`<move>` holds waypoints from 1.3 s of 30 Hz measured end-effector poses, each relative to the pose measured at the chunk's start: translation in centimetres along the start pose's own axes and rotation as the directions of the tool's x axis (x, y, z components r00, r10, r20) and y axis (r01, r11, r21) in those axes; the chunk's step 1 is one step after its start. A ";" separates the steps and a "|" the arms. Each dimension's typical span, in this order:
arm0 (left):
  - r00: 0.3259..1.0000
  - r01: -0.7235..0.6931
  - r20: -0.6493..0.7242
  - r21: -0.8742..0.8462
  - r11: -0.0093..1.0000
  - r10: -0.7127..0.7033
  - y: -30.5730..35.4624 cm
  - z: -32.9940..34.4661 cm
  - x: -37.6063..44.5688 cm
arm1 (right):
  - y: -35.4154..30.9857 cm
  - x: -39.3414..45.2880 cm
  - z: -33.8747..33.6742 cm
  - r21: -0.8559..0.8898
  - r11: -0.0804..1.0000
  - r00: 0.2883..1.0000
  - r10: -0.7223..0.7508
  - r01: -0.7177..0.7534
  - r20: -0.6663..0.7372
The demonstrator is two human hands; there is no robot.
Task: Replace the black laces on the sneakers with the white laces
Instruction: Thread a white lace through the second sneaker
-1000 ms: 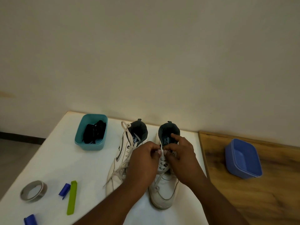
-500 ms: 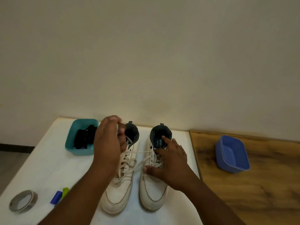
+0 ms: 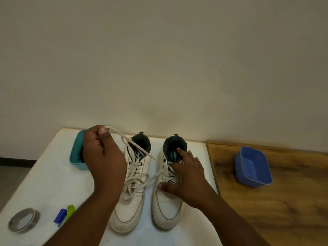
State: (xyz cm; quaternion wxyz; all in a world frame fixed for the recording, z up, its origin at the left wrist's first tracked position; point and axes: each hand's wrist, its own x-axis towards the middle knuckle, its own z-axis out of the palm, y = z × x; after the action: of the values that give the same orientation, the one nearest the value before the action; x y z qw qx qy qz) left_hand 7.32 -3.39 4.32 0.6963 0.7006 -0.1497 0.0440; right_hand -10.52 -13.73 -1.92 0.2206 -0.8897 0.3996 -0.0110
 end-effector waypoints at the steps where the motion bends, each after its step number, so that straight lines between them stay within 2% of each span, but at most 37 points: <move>1: 0.999 0.040 -0.032 -0.052 0.998 -0.042 -0.4 -0.1 0.0 | 0.0 0.0 0.2 0.004 1.000 1.000 0.010 -0.010 -0.026; 4: 0.988 0.066 -0.110 -0.304 0.950 -0.104 0.2 -1.1 0.5 | -0.6 -0.1 0.5 0.019 0.999 0.998 0.033 -0.032 -0.060; 6: 0.993 0.049 -0.080 -0.375 0.926 -0.085 1.1 -1.6 0.7 | -1.0 -0.2 0.8 0.027 0.999 0.996 0.049 -0.047 -0.072; 9: 0.994 0.095 0.079 -0.304 0.948 -0.075 1.1 -1.6 0.1 | -2.0 -1.0 1.2 0.088 0.996 0.972 0.001 0.020 -0.235; 11: 0.983 0.151 0.140 -0.235 0.960 -0.120 0.3 -1.4 -0.3 | -2.8 -1.5 1.8 -0.083 0.985 0.932 -0.171 0.153 -0.320; 13: 0.978 0.170 0.155 -0.197 0.966 -0.141 -0.3 -1.2 -0.2 | -3.5 -1.6 2.6 -0.262 0.940 0.902 -0.297 0.218 -0.314; 16: 0.974 0.136 0.200 -0.121 0.983 -0.110 -0.7 -1.3 -0.2 | -3.9 -1.5 3.3 -0.292 0.940 0.912 -0.268 0.177 -0.311; 18: 0.949 0.078 0.305 0.020 0.997 -0.080 -1.2 -1.4 -0.3 | -3.7 -1.4 2.7 -0.232 0.949 0.888 -0.286 0.212 -0.360; 21: 0.854 -0.158 0.519 0.232 0.960 0.015 -2.3 -1.5 -0.9 | -4.4 -2.2 0.0 0.077 0.917 0.784 -0.289 0.392 -0.550; 23: 0.781 -0.382 0.621 0.387 0.839 0.069 -2.6 -1.4 -1.6 | -5.3 -3.0 -1.9 0.187 0.855 0.661 -0.218 0.484 -0.718; 25: 0.727 -0.538 0.677 0.461 0.706 0.111 -2.5 -1.1 -2.3 | -6.1 -3.6 -3.3 0.242 0.815 0.581 -0.137 0.526 -0.802; 27: 0.608 -0.618 0.775 0.325 0.715 0.172 -2.0 -0.7 -2.9 | -6.4 -4.1 -4.0 0.254 0.770 0.535 -0.130 0.585 -0.835; 29: 0.406 -0.604 0.885 0.073 0.793 0.227 -1.2 -0.5 -3.6 | -6.8 -4.9 -4.5 0.217 0.723 0.491 -0.191 0.656 -0.850; 30: 0.308 -0.549 0.916 -0.049 0.834 0.257 -0.5 -0.6 -3.9 | -6.8 -5.1 -4.7 0.201 0.698 0.473 -0.220 0.687 -0.853; 31: 0.240 -0.457 0.930 -0.144 0.878 0.278 0.1 -0.8 -4.4 | -7.0 -5.3 -5.1 0.197 0.671 0.463 -0.244 0.715 -0.852; 33: 0.179 -0.328 0.954 -0.171 0.929 0.239 0.8 -1.1 -5.3 | -6.9 -5.3 -6.4 0.201 0.601 0.448 -0.293 0.773 -0.845; 34: 0.175 -0.355 0.965 -0.125 0.926 0.197 0.9 -1.1 -5.6 | -6.8 -5.3 -7.1 0.211 0.556 0.437 -0.312 0.804 -0.843; 36: 0.182 -0.551 0.977 0.007 0.834 0.112 0.1 -0.9 -5.5 | -6.8 -5.7 -8.8 0.329 0.471 0.482 -0.251 0.818 -0.840; 37: 0.171 -0.641 0.984 0.080 0.763 0.040 -0.7 -0.8 -5.4 | -7.3 -6.1 -9.7 0.440 0.418 0.532 -0.132 0.795 -0.836; 38: 0.144 -0.713 0.988 0.139 0.688 -0.050 -1.4 -1.0 -5.2 | -7.6 -6.3 -10.0 0.564 0.315 0.576 0.063 0.763 -0.815; 39: 0.114 -0.765 0.985 0.172 0.620 -0.132 -2.0 -1.2 -5.2 | -7.7 -6.3 -10.0 0.675 0.237 0.623 0.262 0.698 -0.737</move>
State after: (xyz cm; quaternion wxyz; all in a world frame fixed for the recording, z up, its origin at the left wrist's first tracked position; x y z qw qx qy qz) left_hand 3.13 -1.52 1.04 0.0973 0.7003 -0.6832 -0.1826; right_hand -11.29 -8.57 11.22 0.5165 -0.5295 0.2086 -0.6398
